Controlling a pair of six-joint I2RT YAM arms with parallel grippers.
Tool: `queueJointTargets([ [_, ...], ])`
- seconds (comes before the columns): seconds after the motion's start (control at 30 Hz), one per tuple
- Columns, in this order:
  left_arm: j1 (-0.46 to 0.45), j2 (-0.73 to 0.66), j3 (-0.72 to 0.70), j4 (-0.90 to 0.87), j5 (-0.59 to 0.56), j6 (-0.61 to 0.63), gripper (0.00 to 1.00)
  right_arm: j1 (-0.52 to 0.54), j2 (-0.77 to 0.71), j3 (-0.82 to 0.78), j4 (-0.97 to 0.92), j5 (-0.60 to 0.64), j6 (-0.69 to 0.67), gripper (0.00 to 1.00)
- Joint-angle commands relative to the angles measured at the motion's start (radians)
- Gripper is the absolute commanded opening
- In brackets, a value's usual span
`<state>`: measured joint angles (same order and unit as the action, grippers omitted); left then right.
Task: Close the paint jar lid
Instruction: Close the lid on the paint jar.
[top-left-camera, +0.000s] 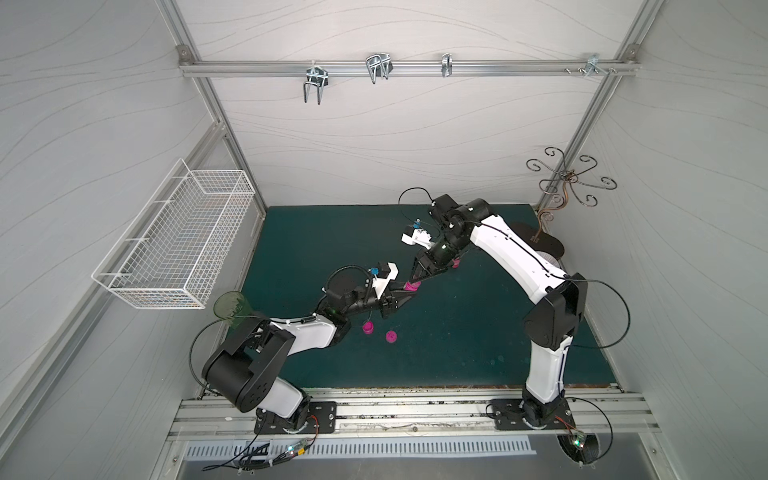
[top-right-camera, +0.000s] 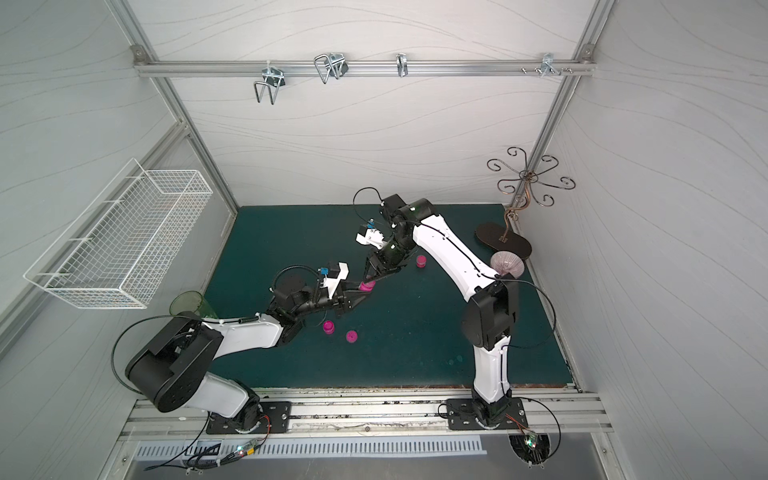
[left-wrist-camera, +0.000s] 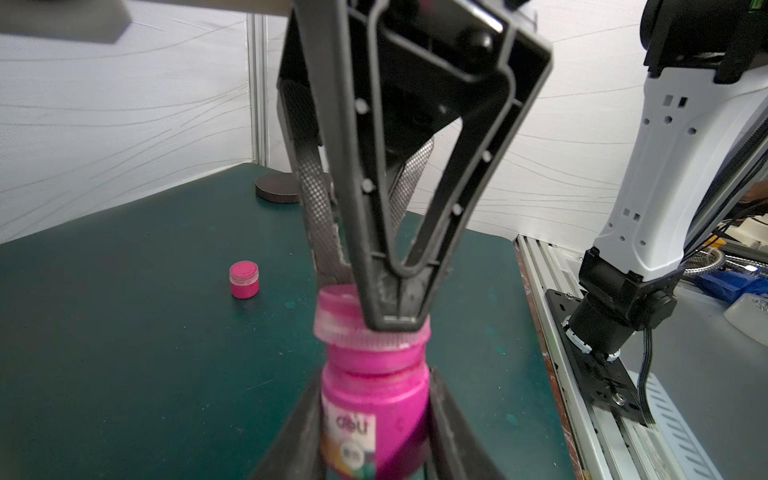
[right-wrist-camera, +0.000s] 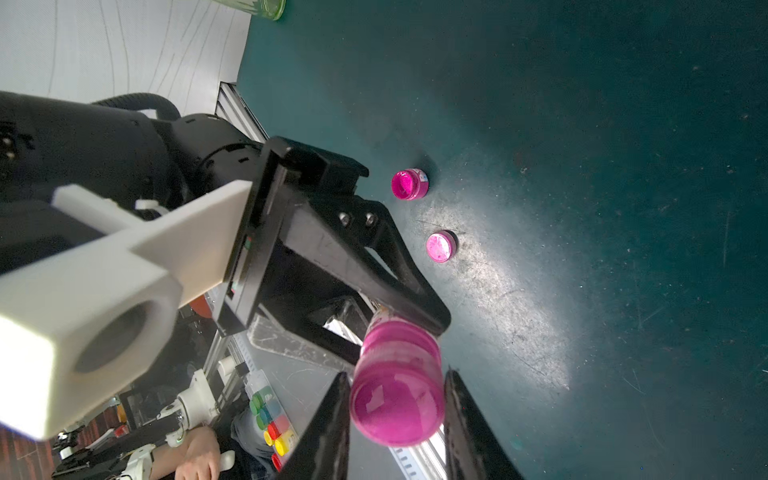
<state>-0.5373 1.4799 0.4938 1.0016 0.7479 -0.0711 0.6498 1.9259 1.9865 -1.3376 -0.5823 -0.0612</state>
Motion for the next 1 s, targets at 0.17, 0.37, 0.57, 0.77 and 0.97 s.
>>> queueJointTargets([
  [0.17,-0.007,-0.068,0.048,0.027,-0.002,0.038,0.0,0.037,0.002,-0.059,-0.041,-0.019,-0.045,0.24],
  [0.37,-0.006,-0.082,0.064,0.04,-0.006,0.005,0.0,0.047,-0.031,-0.132,-0.001,-0.038,-0.064,0.24],
  [0.57,0.004,-0.104,0.068,0.111,0.013,-0.064,0.0,0.047,-0.082,-0.237,0.058,-0.09,-0.151,0.25],
  [0.77,0.017,-0.121,0.074,0.169,0.038,-0.124,0.0,0.048,-0.111,-0.322,0.096,-0.141,-0.238,0.27],
  [0.97,0.026,-0.161,0.069,0.172,0.061,-0.138,0.0,0.049,-0.122,-0.372,0.124,-0.16,-0.296,0.28],
])
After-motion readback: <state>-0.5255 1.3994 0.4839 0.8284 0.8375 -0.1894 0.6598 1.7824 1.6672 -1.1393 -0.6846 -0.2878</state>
